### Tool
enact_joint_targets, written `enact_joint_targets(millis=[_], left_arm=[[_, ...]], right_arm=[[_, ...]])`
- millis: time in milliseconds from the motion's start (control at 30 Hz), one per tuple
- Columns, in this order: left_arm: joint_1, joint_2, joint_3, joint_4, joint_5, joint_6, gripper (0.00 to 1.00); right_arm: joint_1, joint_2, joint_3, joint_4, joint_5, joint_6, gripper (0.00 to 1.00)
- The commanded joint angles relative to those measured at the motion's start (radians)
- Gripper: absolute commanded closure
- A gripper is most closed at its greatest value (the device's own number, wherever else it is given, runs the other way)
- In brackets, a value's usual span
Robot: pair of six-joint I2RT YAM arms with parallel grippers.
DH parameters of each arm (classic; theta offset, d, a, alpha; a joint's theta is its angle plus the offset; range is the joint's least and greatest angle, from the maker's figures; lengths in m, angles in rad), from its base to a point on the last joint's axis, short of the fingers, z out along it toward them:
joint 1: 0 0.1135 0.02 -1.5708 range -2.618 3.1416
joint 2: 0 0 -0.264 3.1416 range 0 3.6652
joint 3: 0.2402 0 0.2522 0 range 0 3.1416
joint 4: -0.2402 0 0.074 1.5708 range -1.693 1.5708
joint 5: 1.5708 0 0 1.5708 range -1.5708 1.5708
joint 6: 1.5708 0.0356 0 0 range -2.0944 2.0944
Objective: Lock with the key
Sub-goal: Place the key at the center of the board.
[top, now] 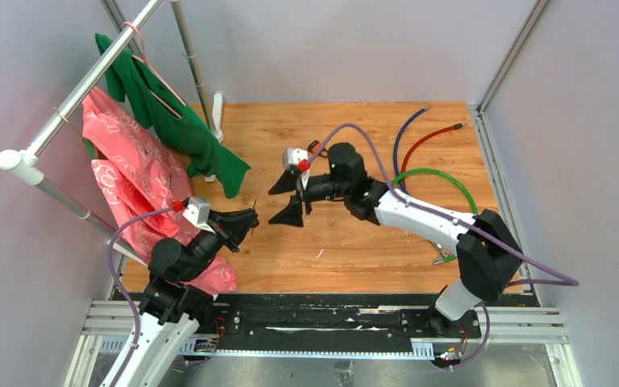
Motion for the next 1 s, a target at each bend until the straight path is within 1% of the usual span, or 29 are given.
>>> enact_joint_targets(millis=[0,100,200,300,367,467,533,600,700,733,767,800,833,900,967], left_arm=[[0.009,-0.012,-0.016,0.056,0.056,-0.026,1.0],[0.009,-0.008,-0.017,0.057,0.059,-0.028,1.0],[0.009,-0.009,-0.017,0.057,0.06,-0.025,1.0],[0.009,-0.009,-0.017,0.058,0.059,-0.024,1.0],[0.009,-0.007,-0.017,0.058,0.058,-0.025,1.0],[0.009,-0.006,-0.019,0.058,0.05,-0.024,1.0],[0.009,-0.006,-0.02,0.058,0.047,-0.022,1.0],[0.009,-0.006,-0.02,0.058,0.047,-0.023,1.0],[0.009,-0.006,-0.019,0.058,0.047,-0.023,1.0],[0.009,-0.006,-0.018,0.058,0.048,-0.023,1.0],[0.009,-0.006,-0.018,0.058,0.047,-0.023,1.0],[0.009,-0.006,-0.019,0.058,0.047,-0.022,1.0],[0.009,-0.006,-0.019,0.058,0.047,-0.022,1.0],[0.009,-0.007,-0.018,0.058,0.049,-0.022,1.0],[0.01,-0.009,-0.018,0.058,0.048,-0.023,1.0]], right_arm=[[0.087,0.048,-0.043,0.188,-0.063,0.0,0.2],[0.105,0.095,-0.01,0.224,-0.065,0.043,0.22],[0.113,0.132,0.002,0.268,-0.1,0.108,0.28],[0.121,0.144,-0.006,0.277,-0.107,0.123,0.33],[0.125,0.147,-0.014,0.304,-0.118,0.14,0.32],[0.136,0.154,-0.019,0.357,-0.135,0.179,0.28],[0.142,0.158,-0.027,0.406,-0.114,0.216,0.29],[0.144,0.166,-0.042,0.468,-0.093,0.261,0.33],[0.144,0.177,-0.041,0.497,-0.086,0.277,0.5],[0.144,0.178,-0.039,0.494,-0.087,0.278,0.54],[0.144,0.179,-0.038,0.49,-0.09,0.273,0.55],[0.144,0.18,-0.036,0.483,-0.093,0.269,0.55],[0.144,0.18,-0.036,0.472,-0.093,0.262,0.52],[0.144,0.179,-0.036,0.447,-0.099,0.244,0.43],[0.143,0.179,-0.036,0.418,-0.097,0.226,0.38]])
